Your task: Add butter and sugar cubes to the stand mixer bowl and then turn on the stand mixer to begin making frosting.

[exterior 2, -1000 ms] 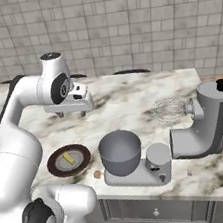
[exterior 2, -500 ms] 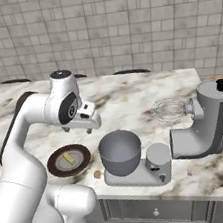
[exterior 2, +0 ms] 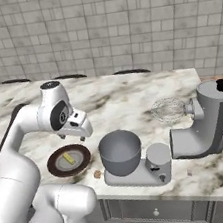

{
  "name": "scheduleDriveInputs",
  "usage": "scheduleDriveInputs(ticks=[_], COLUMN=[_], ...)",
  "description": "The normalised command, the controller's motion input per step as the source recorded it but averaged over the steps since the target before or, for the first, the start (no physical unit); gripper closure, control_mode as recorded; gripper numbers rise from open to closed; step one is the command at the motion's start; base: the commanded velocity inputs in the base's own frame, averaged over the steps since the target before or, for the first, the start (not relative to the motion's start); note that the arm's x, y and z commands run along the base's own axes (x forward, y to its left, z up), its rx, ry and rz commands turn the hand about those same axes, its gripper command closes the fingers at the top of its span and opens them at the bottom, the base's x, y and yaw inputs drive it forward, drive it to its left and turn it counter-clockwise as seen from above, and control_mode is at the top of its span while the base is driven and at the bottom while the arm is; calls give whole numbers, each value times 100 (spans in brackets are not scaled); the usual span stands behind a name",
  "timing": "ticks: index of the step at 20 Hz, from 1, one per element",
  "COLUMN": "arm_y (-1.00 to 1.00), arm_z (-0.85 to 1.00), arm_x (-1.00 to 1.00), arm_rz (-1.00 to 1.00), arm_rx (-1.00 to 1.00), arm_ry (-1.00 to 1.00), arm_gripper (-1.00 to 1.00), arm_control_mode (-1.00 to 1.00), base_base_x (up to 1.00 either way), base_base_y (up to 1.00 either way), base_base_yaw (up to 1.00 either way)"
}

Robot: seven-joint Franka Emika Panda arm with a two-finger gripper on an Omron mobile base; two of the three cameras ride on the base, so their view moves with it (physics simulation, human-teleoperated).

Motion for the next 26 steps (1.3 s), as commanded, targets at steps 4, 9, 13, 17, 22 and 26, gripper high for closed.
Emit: scheduleDriveInputs(ticks=[4, 9, 13, 17, 22, 26], arm_y=[60, 29, 0, 7, 26, 23], arm_z=[-46, -50, -48, -40, -32, -27], arm_x=[5, 10, 7, 19, 31, 30], arm_rz=[5, 18, 23, 20, 16, 16], arm_rx=[-3, -1, 0, -1, -4, -4], arm_ry=[8, 9, 3, 2, 9, 13], arm_gripper=[-100, -100, -100, -100, -100, -100], arm_control_mode=[-100, -100, -100, -100, -100, -100], base_base_x=[0, 0, 0, 0, 0, 0], base_base_y=[0, 0, 0, 0, 0, 0], base_base_yaw=[0, 0, 0, 0, 0, 0])
